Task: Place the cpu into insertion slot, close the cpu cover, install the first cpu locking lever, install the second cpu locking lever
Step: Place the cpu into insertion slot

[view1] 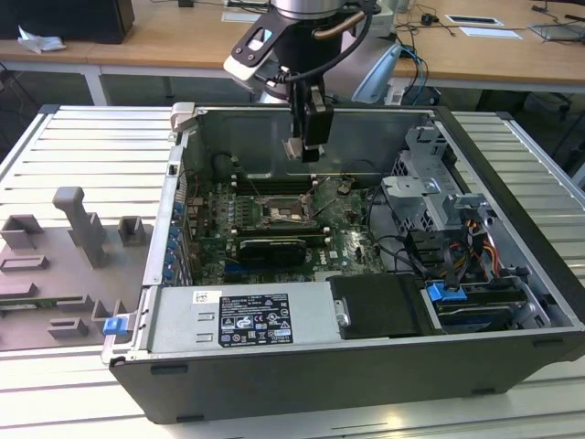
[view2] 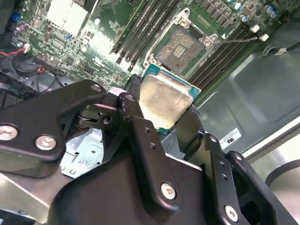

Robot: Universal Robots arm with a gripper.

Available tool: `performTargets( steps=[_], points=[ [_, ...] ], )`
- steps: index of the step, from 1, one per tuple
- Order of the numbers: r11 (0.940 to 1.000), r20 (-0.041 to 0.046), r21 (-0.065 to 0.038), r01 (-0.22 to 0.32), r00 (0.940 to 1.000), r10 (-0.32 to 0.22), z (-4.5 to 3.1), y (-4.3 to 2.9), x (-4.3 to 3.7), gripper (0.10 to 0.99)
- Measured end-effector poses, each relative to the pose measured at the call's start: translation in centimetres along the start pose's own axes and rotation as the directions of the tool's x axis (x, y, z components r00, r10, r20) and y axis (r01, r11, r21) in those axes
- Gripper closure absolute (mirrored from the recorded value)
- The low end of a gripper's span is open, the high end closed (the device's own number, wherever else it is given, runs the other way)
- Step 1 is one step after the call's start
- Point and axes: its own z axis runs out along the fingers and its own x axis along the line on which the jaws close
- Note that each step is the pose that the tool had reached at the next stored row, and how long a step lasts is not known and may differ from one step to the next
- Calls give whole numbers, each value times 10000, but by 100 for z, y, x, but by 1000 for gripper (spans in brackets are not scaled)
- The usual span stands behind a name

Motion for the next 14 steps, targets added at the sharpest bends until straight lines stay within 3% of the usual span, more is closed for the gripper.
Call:
performTargets(
  steps=[5, 14],
  points=[
    [9976, 59, -12, -687, 9976, 687, 5, 0, 0, 545],
    [9904, 123, -30, -1384, 9903, 1384, 20, -1, 14, 545]
  ],
)
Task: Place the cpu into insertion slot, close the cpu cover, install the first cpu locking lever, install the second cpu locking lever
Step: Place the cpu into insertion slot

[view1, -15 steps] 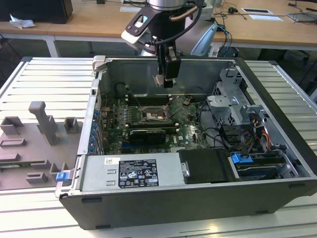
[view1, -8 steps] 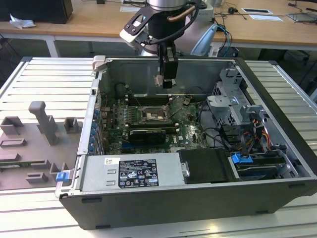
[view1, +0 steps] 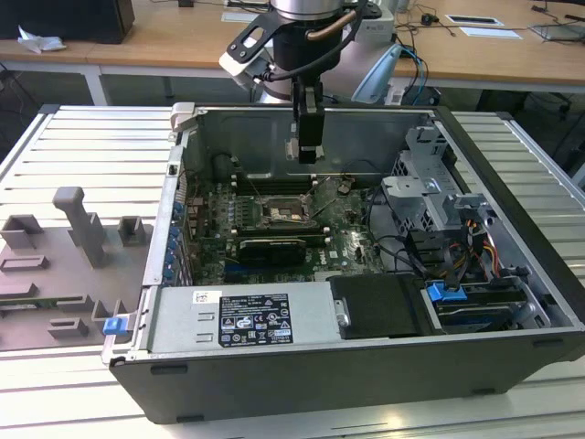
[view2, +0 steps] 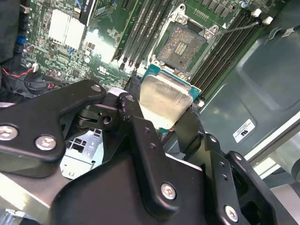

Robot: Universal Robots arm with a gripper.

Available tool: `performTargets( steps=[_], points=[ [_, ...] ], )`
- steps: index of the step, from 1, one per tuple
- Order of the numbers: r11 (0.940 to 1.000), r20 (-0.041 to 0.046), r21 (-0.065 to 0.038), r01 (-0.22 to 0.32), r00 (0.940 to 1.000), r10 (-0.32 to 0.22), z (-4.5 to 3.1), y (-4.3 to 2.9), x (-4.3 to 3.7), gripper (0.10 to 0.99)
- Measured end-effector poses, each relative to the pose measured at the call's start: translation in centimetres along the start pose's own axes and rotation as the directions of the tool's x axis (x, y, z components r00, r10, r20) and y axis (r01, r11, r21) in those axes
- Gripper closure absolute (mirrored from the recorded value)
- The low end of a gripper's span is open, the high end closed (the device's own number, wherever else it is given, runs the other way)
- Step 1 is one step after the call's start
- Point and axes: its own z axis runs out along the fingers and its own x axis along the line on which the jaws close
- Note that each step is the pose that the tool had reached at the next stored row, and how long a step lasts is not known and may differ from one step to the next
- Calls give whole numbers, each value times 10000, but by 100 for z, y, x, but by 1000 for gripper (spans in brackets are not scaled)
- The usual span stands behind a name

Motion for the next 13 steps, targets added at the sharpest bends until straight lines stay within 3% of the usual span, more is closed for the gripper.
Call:
performTargets(
  steps=[13],
  points=[
    [10000, -2, -1, -14, 10000, 14, 99, -22, -2, 545]
  ],
)
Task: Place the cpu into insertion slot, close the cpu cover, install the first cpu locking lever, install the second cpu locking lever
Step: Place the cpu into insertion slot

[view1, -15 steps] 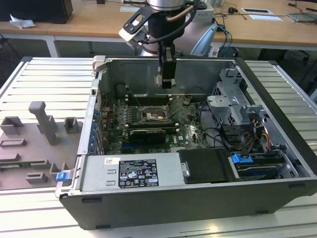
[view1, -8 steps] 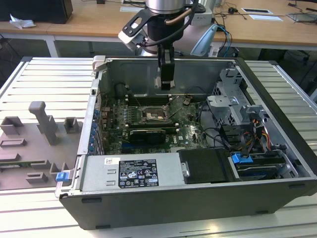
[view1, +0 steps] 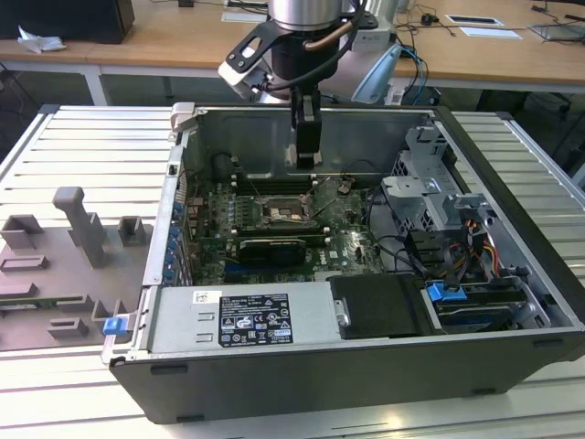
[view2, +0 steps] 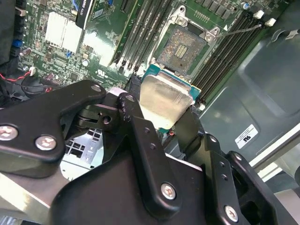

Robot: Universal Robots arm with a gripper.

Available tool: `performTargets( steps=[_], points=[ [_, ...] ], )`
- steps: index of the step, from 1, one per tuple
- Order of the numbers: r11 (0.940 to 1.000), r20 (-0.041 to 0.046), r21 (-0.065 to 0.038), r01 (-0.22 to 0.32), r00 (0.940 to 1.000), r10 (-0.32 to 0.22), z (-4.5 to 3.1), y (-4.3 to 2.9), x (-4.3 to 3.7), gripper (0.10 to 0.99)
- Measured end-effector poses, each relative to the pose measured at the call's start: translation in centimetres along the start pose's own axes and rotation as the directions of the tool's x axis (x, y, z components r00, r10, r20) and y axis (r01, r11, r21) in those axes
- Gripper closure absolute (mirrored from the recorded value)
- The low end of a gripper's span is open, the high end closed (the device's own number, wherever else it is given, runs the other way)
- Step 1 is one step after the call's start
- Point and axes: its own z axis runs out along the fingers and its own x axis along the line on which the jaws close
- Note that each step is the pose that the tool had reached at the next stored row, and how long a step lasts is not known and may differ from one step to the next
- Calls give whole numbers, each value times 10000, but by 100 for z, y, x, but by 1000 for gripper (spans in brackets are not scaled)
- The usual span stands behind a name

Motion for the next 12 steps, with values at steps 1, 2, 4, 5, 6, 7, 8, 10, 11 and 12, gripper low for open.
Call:
performTargets(
  steps=[1, 2, 4, 5, 6, 7, 8, 10, 11, 12],
  points=[
    [10000, 2, 1, 0, 10000, 0, 14, -1, 0, 545],
    [10000, 1, 0, 0, 10000, 0, 21, -2, 0, 545],
    [10000, 2, 1, 0, 10000, 0, 40, -3, -1, 545],
    [10000, 0, 0, 1, 10000, -1, 49, -4, -1, 545],
    [10000, 2, 1, 0, 10000, 0, 56, -5, -1, 545],
    [10000, 2, 1, 1, 10000, -1, 61, -5, -1, 545],
    [10000, 2, 2, 1, 10000, -1, 63, -5, -1, 545],
    [10000, 1, 1, 1, 10000, -1, 69, -6, -1, 545],
    [10000, 0, 0, 0, 10000, 0, 73, -6, -1, 545],
    [10000, 1, 0, 1, 10000, -1, 79, -7, -1, 545]
  ],
)
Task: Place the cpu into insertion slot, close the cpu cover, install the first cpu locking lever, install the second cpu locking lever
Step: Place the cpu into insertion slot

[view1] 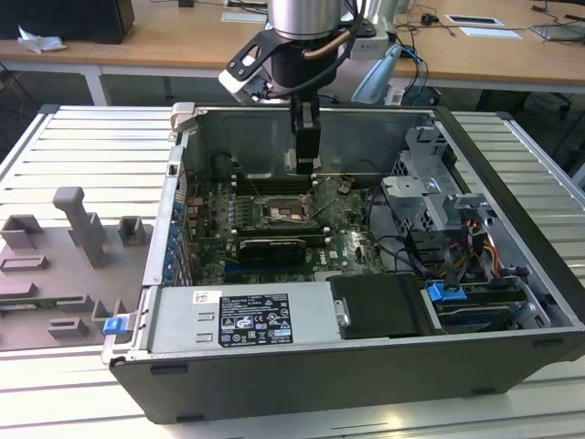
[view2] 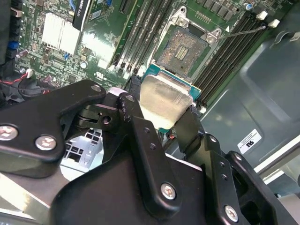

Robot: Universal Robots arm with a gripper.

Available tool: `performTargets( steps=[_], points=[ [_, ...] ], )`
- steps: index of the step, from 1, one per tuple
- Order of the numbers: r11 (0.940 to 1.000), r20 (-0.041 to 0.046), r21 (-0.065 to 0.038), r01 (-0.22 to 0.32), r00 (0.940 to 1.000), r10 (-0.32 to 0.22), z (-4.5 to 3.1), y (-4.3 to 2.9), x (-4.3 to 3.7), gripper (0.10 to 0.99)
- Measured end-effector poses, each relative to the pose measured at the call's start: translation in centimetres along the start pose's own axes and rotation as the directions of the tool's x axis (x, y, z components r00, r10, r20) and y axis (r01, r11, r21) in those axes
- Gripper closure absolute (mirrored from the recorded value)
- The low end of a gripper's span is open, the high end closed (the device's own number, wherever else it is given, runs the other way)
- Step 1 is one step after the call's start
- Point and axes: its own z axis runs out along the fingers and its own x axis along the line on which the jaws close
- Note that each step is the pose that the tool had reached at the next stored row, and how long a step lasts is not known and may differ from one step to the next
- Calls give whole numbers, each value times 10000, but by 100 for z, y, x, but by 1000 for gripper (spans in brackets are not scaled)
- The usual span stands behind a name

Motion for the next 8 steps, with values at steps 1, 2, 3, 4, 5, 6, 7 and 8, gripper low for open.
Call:
performTargets(
  steps=[1, 2, 3, 4, 5, 6, 7, 8],
  points=[
    [10000, 0, 0, 0, 10000, 0, 7, -1, 0, 545],
    [10000, 0, 0, 0, 10000, 0, 14, -1, 0, 545],
    [10000, -1, -1, 0, 10000, 0, 20, -2, 0, 545],
    [10000, -1, 0, 0, 10000, 0, 29, -3, -1, 545],
    [10000, 0, 0, 0, 10000, 0, 34, -3, -1, 545],
    [10000, 0, 0, -1, 10000, 1, 39, -3, -1, 545],
    [10000, 0, 0, -1, 10000, 1, 46, -4, -1, 545],
    [10000, -1, 0, -1, 10000, 1, 52, -5, -1, 545]
  ],
)
